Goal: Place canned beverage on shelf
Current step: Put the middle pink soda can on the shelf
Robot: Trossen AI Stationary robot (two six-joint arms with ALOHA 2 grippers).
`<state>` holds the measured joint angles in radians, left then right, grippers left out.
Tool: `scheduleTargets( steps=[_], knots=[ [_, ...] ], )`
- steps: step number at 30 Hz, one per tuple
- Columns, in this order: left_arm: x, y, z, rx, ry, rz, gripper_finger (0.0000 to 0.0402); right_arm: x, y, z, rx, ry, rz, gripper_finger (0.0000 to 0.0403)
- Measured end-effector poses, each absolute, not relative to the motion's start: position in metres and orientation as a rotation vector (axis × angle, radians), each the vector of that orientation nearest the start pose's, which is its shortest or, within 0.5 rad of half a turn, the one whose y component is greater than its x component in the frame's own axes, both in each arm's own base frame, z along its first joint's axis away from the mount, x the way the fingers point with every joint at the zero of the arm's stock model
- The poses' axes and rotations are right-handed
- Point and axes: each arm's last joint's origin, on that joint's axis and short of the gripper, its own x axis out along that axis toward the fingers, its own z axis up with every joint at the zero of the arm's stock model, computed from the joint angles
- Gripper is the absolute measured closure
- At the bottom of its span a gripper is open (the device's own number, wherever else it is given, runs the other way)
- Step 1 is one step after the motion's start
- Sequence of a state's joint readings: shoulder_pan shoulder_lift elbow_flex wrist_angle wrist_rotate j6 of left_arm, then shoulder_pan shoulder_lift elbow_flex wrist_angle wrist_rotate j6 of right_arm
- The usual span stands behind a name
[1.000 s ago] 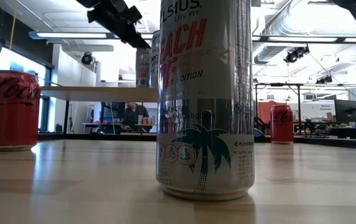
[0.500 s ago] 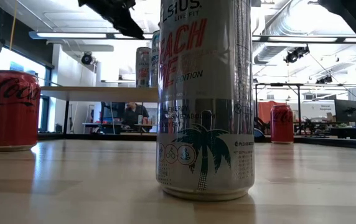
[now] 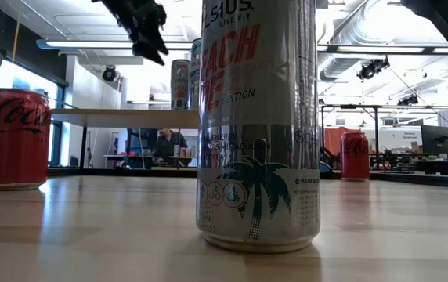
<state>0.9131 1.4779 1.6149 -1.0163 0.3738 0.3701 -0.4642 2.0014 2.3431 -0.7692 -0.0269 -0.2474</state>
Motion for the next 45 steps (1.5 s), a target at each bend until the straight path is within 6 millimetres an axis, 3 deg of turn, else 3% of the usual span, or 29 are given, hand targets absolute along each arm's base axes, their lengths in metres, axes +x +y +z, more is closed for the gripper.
scheduleTargets(
  steps=[6,16,45],
  knots=[
    [0.188,0.219,0.347,-0.228,0.716,0.4,0.0112,0.374,-0.187,0.462,-0.155,0.394,-0.41,0.0041],
    [0.202,0.215,0.295,-0.209,0.588,0.557,0.0112,0.371,-0.186,0.467,-0.156,0.374,-0.43,0.0041],
    [0.202,0.22,0.295,-0.114,0.582,0.621,0.0112,0.37,-0.184,0.461,-0.116,0.42,-0.381,0.0041]
  ],
)
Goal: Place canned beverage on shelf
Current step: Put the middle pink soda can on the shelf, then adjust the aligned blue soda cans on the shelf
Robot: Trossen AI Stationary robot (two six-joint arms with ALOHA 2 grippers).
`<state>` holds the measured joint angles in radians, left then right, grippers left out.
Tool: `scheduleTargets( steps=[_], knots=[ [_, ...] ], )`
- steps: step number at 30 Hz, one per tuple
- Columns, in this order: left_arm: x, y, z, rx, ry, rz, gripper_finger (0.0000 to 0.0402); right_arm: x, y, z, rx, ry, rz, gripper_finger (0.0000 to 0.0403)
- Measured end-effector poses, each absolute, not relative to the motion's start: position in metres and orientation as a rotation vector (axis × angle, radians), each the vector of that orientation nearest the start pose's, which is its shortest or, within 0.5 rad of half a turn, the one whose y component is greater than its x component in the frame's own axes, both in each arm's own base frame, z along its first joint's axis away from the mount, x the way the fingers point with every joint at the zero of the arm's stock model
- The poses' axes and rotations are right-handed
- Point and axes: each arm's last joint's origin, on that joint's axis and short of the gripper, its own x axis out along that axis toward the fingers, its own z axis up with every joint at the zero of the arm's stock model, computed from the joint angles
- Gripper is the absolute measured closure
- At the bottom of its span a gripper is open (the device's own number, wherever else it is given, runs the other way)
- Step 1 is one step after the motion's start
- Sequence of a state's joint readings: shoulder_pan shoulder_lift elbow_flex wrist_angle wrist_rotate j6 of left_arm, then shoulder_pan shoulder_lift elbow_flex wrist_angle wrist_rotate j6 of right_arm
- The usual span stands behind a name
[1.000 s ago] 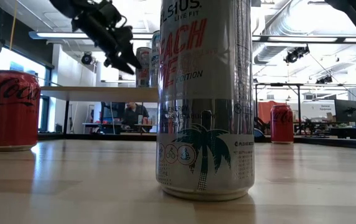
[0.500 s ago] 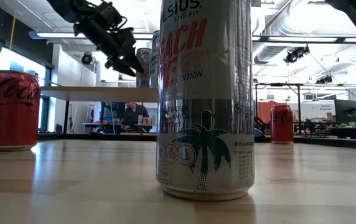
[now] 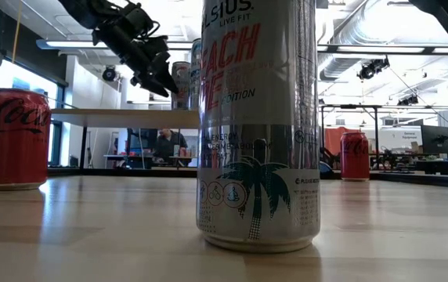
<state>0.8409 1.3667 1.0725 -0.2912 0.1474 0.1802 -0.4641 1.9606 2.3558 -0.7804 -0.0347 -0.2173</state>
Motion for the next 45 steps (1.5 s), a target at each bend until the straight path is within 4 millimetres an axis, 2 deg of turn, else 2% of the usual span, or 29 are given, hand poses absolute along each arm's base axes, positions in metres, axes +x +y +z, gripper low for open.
scheduleTargets(
  steps=[6,13,17,22,29,33,39,45],
  knots=[
    [0.199,0.214,0.302,-0.11,0.573,0.62,0.0112,0.372,-0.188,0.452,-0.101,0.458,-0.335,0.0041],
    [0.184,0.205,0.315,-0.106,0.57,0.659,0.0112,0.387,-0.203,0.425,-0.061,0.521,-0.27,0.0041],
    [0.178,0.2,0.318,-0.113,0.581,0.662,0.0112,0.392,-0.211,0.416,0.035,0.508,-0.206,0.0041],
    [0.173,0.195,0.32,-0.124,0.601,0.661,0.0112,0.382,-0.226,0.417,0.104,0.488,-0.217,0.0041],
    [0.17,0.191,0.316,-0.171,0.65,0.658,0.0112,0.355,-0.249,0.404,0.077,0.657,-0.238,0.0041],
    [0.169,0.19,0.314,-0.199,0.668,0.66,0.0112,0.345,-0.261,0.403,0.036,0.691,-0.291,0.0041],
    [0.169,0.19,0.315,-0.201,0.652,0.665,0.0112,0.349,-0.278,0.395,0.003,0.683,-0.41,0.0041],
    [0.17,0.19,0.315,-0.2,0.649,0.665,0.0112,0.359,-0.284,0.379,0.013,0.722,-0.408,0.0041]
  ],
)
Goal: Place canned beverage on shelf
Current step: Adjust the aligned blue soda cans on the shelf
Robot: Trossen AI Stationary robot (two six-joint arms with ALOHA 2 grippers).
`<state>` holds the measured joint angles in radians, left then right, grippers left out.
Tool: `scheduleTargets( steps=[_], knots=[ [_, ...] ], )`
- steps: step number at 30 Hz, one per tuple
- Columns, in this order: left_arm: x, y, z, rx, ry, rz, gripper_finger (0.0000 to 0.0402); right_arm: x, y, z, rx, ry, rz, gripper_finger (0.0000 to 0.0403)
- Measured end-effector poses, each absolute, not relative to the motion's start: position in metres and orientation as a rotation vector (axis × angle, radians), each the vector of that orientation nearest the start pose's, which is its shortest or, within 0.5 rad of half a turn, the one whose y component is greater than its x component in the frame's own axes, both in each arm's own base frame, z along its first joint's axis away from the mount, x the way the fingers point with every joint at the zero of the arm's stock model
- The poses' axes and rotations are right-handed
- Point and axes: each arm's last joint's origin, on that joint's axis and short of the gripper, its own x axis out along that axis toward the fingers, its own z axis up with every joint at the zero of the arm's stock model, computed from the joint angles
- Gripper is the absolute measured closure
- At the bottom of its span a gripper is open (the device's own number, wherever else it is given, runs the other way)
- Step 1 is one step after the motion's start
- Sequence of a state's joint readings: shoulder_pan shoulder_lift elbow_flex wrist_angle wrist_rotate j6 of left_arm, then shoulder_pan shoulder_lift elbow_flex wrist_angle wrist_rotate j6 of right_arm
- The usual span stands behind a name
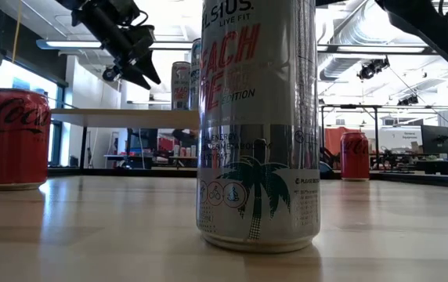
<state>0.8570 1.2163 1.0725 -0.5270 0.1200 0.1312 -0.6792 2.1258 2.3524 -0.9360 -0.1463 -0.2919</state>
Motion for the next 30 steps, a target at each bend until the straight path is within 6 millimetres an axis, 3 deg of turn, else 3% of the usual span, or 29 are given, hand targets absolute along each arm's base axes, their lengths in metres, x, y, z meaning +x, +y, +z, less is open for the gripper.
scheduleTargets(
  steps=[8,26,30],
  knots=[
    [0.17,0.19,0.315,-0.201,0.649,0.665,0.0112,0.367,-0.285,0.366,0.02,0.748,-0.388,0.0041],
    [0.169,0.19,0.316,-0.196,0.649,0.664,0.0112,0.369,-0.286,0.369,0.005,0.719,-0.397,0.0041],
    [0.165,0.186,0.323,-0.157,0.629,0.662,0.0112,0.364,-0.283,0.379,-0.026,0.712,-0.419,0.0041]
  ],
)
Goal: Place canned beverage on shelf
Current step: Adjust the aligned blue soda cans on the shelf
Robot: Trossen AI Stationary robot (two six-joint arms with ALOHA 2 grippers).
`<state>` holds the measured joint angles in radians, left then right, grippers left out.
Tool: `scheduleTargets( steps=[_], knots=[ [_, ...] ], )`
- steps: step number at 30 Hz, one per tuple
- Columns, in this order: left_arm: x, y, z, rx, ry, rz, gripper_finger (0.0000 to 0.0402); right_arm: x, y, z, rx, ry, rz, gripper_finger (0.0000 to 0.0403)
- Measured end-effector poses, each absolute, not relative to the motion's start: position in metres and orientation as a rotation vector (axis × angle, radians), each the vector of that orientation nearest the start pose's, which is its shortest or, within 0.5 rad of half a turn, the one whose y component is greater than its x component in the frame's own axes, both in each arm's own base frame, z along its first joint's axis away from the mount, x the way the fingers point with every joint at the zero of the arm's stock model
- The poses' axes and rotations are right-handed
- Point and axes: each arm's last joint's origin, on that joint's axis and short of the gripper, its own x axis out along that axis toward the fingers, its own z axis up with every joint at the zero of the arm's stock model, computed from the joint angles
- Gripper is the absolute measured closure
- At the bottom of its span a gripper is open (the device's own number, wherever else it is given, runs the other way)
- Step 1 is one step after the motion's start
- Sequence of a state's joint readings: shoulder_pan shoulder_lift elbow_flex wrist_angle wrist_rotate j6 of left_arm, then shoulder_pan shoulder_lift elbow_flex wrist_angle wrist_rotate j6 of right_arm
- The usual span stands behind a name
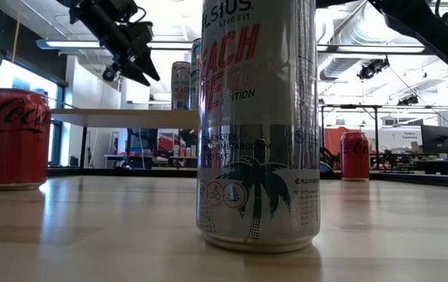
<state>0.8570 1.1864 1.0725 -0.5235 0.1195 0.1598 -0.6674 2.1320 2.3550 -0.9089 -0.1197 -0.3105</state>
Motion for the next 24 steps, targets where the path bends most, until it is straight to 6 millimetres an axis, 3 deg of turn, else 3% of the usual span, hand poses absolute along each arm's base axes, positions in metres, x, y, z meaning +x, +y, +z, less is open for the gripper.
scheduleTargets(
  steps=[12,18,24],
  knots=[
    [0.148,0.167,0.353,-0.05,0.489,0.715,0.0112,0.333,-0.248,0.43,0.004,0.654,-0.478,0.0041],
    [0.142,0.155,0.363,-0.072,0.413,0.631,0.0112,0.329,-0.22,0.435,0.097,0.708,-0.452,0.0041],
    [0.144,0.143,0.368,-0.086,0.367,0.487,0.0112,0.338,-0.182,0.426,0.196,0.84,-0.407,0.0041]
  ],
)
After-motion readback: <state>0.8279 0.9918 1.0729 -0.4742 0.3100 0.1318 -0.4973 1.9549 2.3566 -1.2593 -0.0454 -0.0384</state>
